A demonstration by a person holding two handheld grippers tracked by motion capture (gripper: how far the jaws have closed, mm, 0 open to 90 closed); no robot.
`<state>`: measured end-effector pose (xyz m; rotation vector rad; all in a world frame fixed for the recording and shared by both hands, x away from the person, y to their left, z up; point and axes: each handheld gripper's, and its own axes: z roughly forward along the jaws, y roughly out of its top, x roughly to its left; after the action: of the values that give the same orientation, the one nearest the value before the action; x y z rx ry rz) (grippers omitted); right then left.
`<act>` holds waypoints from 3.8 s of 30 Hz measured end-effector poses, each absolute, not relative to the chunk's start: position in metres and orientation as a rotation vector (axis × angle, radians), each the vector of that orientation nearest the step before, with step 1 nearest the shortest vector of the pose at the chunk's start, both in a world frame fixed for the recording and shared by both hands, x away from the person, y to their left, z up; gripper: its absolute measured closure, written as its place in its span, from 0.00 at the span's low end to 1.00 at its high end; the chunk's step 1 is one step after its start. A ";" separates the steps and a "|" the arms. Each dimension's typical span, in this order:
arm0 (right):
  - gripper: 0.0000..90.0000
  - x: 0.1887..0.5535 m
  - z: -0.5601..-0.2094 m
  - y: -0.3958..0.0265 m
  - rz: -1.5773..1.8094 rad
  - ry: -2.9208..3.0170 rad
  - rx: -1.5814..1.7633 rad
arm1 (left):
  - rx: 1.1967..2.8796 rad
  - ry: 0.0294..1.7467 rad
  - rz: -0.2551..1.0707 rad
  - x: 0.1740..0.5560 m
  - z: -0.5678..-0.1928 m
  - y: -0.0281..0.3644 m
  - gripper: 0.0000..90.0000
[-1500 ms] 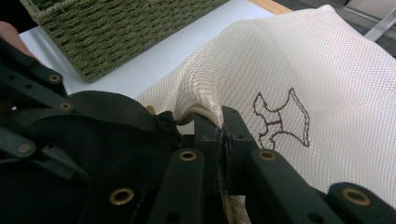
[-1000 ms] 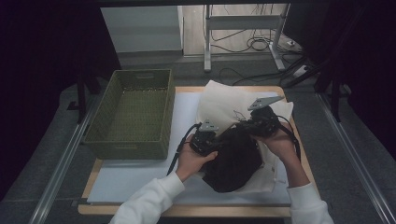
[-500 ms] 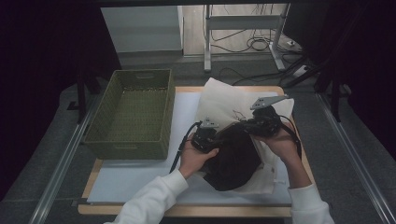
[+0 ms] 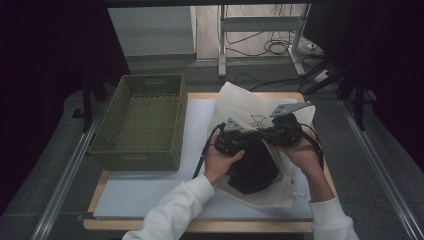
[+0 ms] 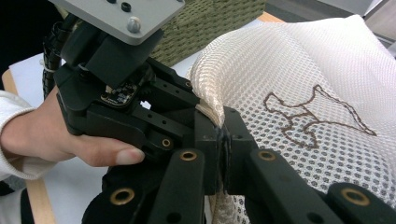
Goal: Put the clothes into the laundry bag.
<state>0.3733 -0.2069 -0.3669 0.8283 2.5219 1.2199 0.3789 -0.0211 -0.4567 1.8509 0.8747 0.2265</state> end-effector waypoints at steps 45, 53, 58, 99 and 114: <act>0.97 0.383 -0.373 -0.217 1.226 2.503 0.883 | 2.144 0.517 0.169 0.283 -0.468 0.047 1.00; 0.97 0.383 -0.374 -0.217 1.233 2.507 0.882 | 2.182 0.462 0.213 0.281 -0.481 0.024 1.00; 0.97 0.384 -0.375 -0.217 1.222 2.507 0.887 | 2.201 0.451 0.235 0.290 -0.480 0.011 1.00; 0.97 0.381 -0.373 -0.216 1.217 2.514 0.871 | 2.199 0.563 0.364 0.339 -0.475 -0.032 1.00; 0.97 0.382 -0.374 -0.216 1.215 2.513 0.875 | 2.164 0.650 0.384 0.360 -0.490 -0.041 1.00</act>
<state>0.3822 -0.2157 -0.3736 0.8754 2.5131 1.2154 0.3602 -0.0410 -0.4903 2.1643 0.6496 0.3836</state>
